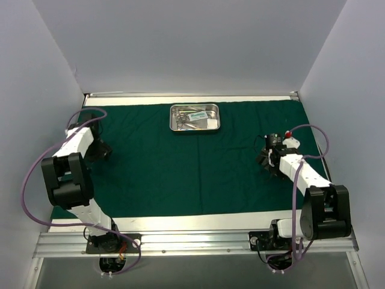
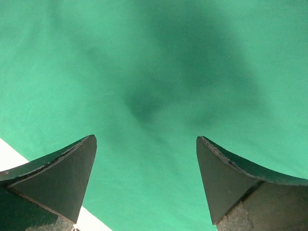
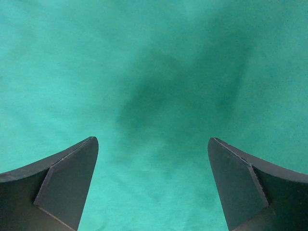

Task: Open and lay out the surgical kit
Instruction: Smooth out the surgical kit at the center of the board.

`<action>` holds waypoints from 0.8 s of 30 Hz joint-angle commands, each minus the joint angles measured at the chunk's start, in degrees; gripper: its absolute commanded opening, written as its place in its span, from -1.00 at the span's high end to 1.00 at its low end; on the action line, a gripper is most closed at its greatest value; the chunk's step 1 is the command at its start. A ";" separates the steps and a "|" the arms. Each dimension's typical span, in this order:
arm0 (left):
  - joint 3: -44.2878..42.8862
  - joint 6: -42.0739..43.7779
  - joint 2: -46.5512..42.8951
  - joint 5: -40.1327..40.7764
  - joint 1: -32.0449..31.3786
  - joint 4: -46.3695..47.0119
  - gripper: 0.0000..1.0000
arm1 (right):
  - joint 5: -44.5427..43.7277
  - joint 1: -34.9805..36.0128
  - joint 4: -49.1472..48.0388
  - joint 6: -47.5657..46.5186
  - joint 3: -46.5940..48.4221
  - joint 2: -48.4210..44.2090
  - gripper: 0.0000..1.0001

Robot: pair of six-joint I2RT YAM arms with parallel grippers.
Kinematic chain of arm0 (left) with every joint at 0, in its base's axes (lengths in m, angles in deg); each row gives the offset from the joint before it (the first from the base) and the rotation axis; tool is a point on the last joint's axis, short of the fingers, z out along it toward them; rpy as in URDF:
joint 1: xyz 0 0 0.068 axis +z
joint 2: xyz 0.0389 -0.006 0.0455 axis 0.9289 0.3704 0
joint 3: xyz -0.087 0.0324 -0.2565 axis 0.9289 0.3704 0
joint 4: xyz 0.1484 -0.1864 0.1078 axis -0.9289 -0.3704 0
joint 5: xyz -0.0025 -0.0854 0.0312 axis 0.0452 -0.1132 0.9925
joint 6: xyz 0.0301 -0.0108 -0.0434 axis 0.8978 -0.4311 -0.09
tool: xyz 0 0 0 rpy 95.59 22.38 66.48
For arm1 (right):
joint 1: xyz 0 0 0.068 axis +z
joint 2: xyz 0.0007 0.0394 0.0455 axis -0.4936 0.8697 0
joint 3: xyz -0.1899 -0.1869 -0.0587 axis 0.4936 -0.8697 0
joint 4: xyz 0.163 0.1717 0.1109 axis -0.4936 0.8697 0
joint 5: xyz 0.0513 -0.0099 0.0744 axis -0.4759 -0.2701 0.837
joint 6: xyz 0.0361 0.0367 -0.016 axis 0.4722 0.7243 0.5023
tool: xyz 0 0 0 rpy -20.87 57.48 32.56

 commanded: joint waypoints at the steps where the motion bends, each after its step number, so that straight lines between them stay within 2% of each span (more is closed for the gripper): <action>1: -9.55 3.48 -1.78 4.45 -7.62 -0.99 -0.88 | -1.13 2.29 0.44 -4.82 4.99 -2.56 -0.84; 11: -35.82 7.27 11.05 1.99 -22.91 -4.85 -0.88 | 6.87 10.55 -6.95 -10.98 5.17 -3.36 -0.83; 19: -58.50 6.83 28.52 0.67 -30.30 -10.73 -0.89 | 7.40 17.05 -8.88 -10.89 6.14 -0.20 -0.83; 24: -71.76 7.36 36.71 0.76 -33.38 -11.89 -1.00 | 7.66 19.78 -9.76 -10.54 6.14 1.74 -0.83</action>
